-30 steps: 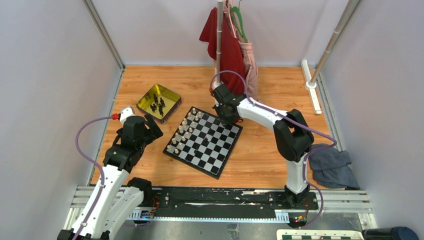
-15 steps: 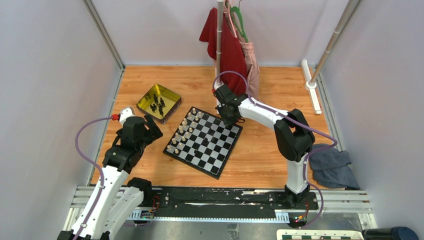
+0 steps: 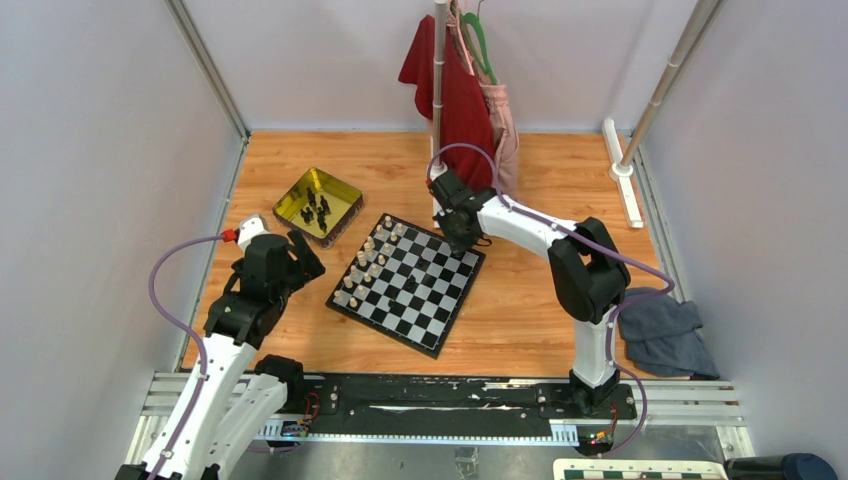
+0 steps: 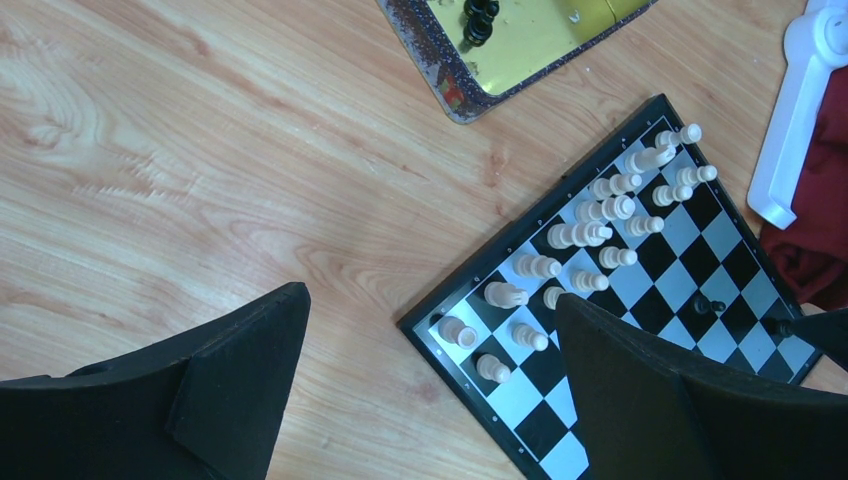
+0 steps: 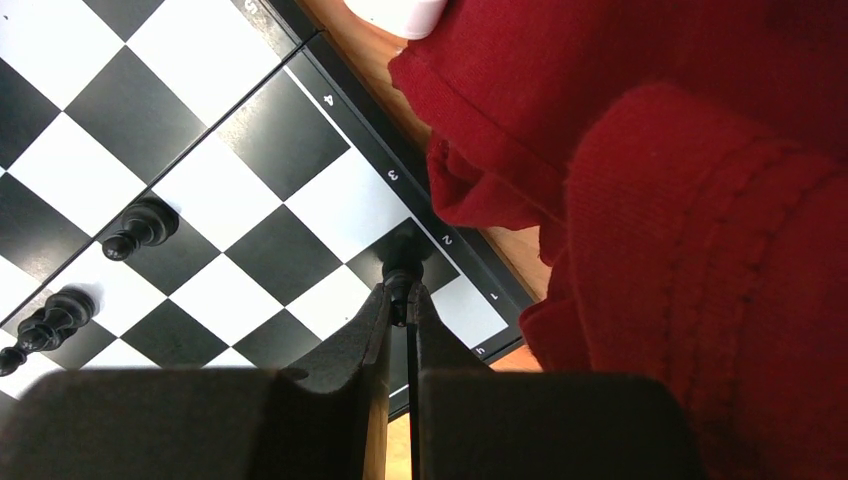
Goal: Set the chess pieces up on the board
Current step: Move the chess piece to the chessboard.
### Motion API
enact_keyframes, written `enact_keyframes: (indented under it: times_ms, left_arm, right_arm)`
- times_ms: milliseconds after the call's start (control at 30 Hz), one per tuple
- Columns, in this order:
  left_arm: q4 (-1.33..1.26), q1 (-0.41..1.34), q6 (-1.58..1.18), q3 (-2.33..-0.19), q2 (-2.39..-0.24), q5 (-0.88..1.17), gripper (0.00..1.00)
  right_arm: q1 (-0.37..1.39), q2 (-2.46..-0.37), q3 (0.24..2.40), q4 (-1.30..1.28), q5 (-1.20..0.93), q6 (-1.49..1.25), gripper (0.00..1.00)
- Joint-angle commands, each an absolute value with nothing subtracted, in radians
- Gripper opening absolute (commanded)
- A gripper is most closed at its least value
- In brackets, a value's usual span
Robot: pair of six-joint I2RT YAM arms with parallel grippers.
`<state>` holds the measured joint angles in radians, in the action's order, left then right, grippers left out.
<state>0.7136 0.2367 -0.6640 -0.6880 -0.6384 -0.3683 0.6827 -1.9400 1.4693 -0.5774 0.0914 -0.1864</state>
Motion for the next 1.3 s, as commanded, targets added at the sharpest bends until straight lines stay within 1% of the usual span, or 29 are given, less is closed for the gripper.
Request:
enact_keyframes:
  times_ms: [0,67,200,333,533,633,800,1133,1267]
  left_arm:
    - [0.726,0.23,-0.66,-0.709,-0.635,-0.366,1.0]
    - [0.726,0.23,-0.659,-0.709,-0.635,-0.365,1.0]
    - [0.726,0.23,-0.657,-0.706,-0.634,-0.367,1.0]
    - [0.726,0.23,-0.657,-0.704,-0.633,-0.367,1.0]
    - [0.721,0.23,-0.655,-0.7,-0.635,-0.367,1.0]
    - [0.722,0.23,-0.655,-0.7,-0.634,-0.366,1.0]
    - [0.72,0.23,-0.654,-0.701,-0.634,-0.367,1.0]
    - [0.716,0.23,-0.658,-0.699,-0.632,-0.365,1.0]
    - [0.712,0.23,-0.661,-0.698,-0.633,-0.364,1.0]
  right_arm:
    - [0.663,-1.932,1.456,-0.614,0.105,-0.198,0.02]
    - [0.663,-1.937,1.456,-0.614,0.103,-0.198,0.05]
    - [0.66,-1.944,1.455,-0.614,0.103,-0.199,0.16]
    - [0.66,-1.948,1.455,-0.614,0.098,-0.201,0.22]
    - [0.66,-1.957,1.456,-0.614,0.091,-0.201,0.28]
    - [0.66,-1.956,1.456,-0.615,0.089,-0.201,0.29]
    - [0.661,-1.921,1.459,-0.615,0.104,-0.2,0.32]
    - [0.686,-1.868,1.544,-0.679,0.112,-0.174,0.33]
    - [0.711,-1.868,1.572,-0.704,0.106,-0.165,0.4]
